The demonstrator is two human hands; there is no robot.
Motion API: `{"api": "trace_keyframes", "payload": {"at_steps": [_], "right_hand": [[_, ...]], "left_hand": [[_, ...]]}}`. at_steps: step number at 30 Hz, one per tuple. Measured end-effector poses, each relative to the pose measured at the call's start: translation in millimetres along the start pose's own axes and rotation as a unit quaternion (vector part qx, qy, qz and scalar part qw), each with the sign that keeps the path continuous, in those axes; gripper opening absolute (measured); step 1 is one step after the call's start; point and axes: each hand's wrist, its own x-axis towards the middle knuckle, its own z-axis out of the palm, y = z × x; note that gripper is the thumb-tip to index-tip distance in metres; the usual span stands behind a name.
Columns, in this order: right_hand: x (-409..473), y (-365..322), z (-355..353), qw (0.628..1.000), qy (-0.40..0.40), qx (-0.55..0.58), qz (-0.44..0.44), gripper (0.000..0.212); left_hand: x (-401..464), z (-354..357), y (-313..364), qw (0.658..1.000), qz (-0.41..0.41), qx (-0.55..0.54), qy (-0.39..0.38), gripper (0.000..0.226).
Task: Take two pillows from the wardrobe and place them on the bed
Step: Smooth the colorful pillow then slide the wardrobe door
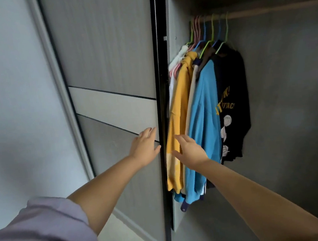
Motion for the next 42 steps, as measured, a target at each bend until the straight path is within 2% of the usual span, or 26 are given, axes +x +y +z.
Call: {"api": "trace_keyframes", "payload": {"at_steps": [4,9,14,19,24,27,35,40,42], "right_hand": [[82,-4,10,0.998,0.028,0.048,0.020,0.067],[160,-15,24,0.981,0.076,0.149,0.099,0.077],[189,-16,34,0.959,0.167,0.176,0.146,0.052],[193,-23,41,0.962,0.202,0.102,0.155,0.039],[187,-25,38,0.949,0.209,0.132,0.195,0.033],[172,-17,31,0.949,0.208,0.113,0.208,0.031],[110,23,-2,0.938,0.214,0.081,0.259,0.025],[54,58,-32,0.928,0.223,0.026,0.298,0.025],[28,73,-43,0.921,0.225,-0.017,0.318,0.032]], "left_hand": [[70,4,-21,1.000,0.018,0.020,0.006,0.072],[140,1,-47,0.998,0.015,0.006,0.055,0.077],[177,11,-65,0.991,0.088,0.027,0.100,0.091],[188,26,-73,0.984,0.125,-0.001,0.126,0.093],[191,30,-68,0.979,0.154,-0.013,0.136,0.095],[186,31,-53,0.974,0.171,-0.017,0.147,0.096],[167,36,15,0.958,0.236,-0.036,0.157,0.105],[151,32,68,0.930,0.310,-0.009,0.195,0.098],[145,29,87,0.914,0.340,0.007,0.222,0.095]]}}
